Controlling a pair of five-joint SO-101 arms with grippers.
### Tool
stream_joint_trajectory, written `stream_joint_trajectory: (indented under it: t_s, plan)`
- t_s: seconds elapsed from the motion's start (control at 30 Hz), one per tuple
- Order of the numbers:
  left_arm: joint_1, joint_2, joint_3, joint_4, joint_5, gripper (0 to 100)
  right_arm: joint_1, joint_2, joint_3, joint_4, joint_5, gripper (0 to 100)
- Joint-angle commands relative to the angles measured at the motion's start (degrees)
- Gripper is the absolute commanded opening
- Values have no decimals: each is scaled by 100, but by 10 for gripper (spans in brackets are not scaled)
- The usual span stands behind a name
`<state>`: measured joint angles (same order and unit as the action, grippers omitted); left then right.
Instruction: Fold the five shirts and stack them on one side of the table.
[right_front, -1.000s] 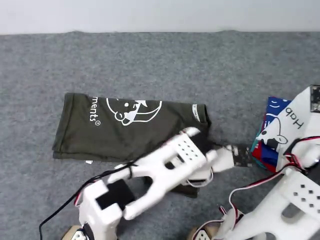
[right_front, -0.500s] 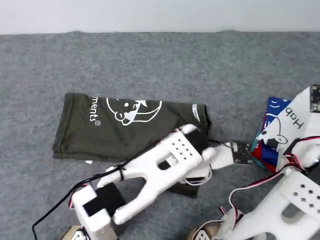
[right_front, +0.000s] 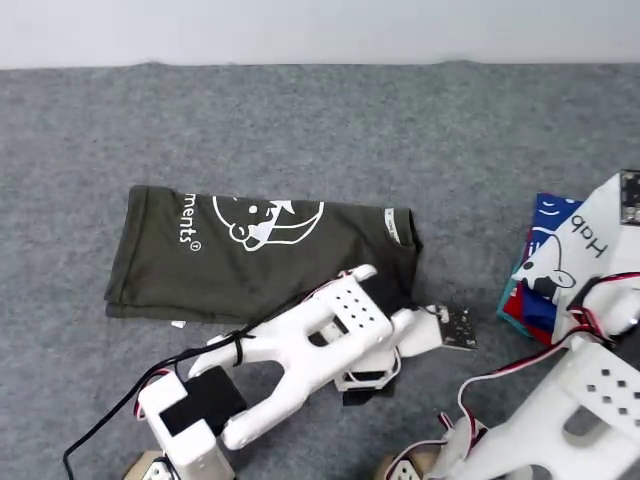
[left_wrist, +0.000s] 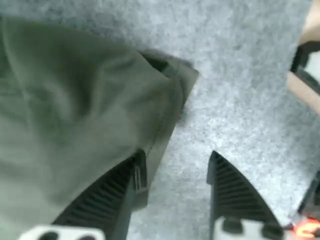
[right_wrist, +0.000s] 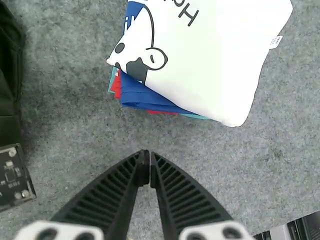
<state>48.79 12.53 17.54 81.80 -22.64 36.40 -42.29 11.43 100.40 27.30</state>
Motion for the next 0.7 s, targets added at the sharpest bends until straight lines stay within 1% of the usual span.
stream_joint_trajectory:
  t_s: [0.0,0.07,0.13,0.27,0.33,0.57,0.67]
  plan:
    - [-255,-325,277,-695,-44,210,48,-110,-132,215,35,15]
    - [-475,-220,338,-941,-44,210,48,-110,44,215,35,15]
    - [-607,44,312,-1011,-53,210,48,-110,185,215,35,15]
    - [-607,352,4,-703,-193,205,40,-110,237,215,35,15]
    - [-598,466,-92,-677,-202,194,40,-110,229,198,35,15]
    - [-88,554,-119,-607,-193,96,40,-110,229,198,35,15]
    - [-18,545,-154,-580,-193,47,57,-110,220,198,35,15]
